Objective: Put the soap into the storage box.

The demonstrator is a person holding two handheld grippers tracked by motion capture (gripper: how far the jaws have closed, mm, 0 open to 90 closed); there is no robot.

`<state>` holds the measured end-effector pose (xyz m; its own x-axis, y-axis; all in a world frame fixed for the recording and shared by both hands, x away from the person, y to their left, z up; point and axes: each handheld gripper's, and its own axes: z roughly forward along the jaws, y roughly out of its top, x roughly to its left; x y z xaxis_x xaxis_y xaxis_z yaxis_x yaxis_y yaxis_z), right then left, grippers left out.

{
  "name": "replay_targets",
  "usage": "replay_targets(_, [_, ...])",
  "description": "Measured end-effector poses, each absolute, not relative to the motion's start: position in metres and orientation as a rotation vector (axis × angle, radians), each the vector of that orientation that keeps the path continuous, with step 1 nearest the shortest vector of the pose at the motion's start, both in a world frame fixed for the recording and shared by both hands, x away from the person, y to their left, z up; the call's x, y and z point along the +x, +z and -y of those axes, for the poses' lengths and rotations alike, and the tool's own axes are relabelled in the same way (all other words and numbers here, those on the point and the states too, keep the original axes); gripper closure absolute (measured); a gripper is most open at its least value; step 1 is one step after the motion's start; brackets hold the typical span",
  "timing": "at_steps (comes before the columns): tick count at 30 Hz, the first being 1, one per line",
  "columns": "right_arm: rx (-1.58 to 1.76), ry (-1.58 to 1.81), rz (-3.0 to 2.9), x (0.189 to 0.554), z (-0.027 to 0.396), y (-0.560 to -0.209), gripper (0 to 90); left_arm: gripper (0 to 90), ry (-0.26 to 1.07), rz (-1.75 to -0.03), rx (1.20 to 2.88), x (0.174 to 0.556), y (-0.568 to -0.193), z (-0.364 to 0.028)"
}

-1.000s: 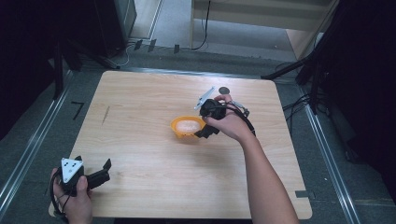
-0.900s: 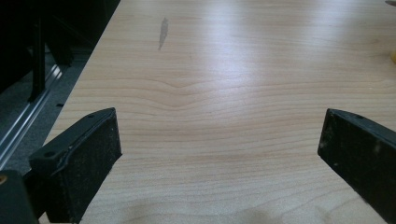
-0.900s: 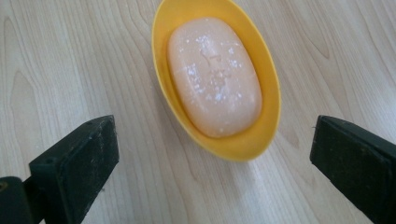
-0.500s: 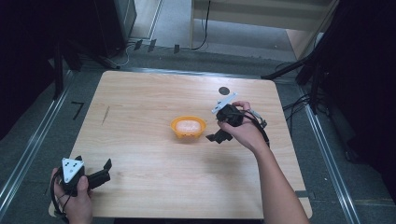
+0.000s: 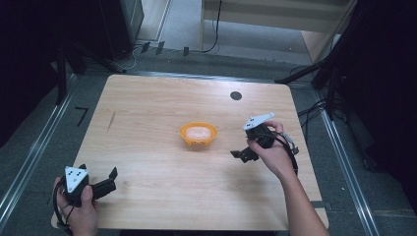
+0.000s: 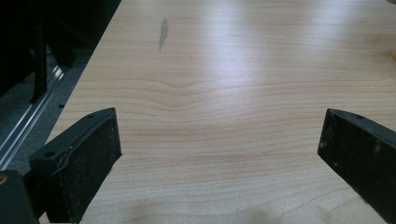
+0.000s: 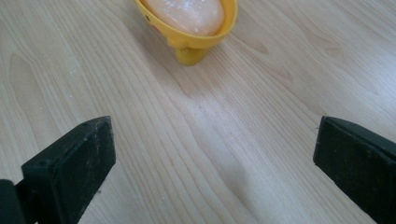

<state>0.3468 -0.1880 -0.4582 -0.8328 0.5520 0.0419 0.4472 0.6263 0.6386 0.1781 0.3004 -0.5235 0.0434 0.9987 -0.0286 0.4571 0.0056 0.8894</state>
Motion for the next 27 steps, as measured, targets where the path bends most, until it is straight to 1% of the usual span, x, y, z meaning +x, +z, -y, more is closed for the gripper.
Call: replay_targets(27, [1.057, 1.113, -2.497, 0.286, 0.272, -0.501, 0.0, 0.0, 0.911, -1.51, 1.574, 0.178, -0.523, -0.298])
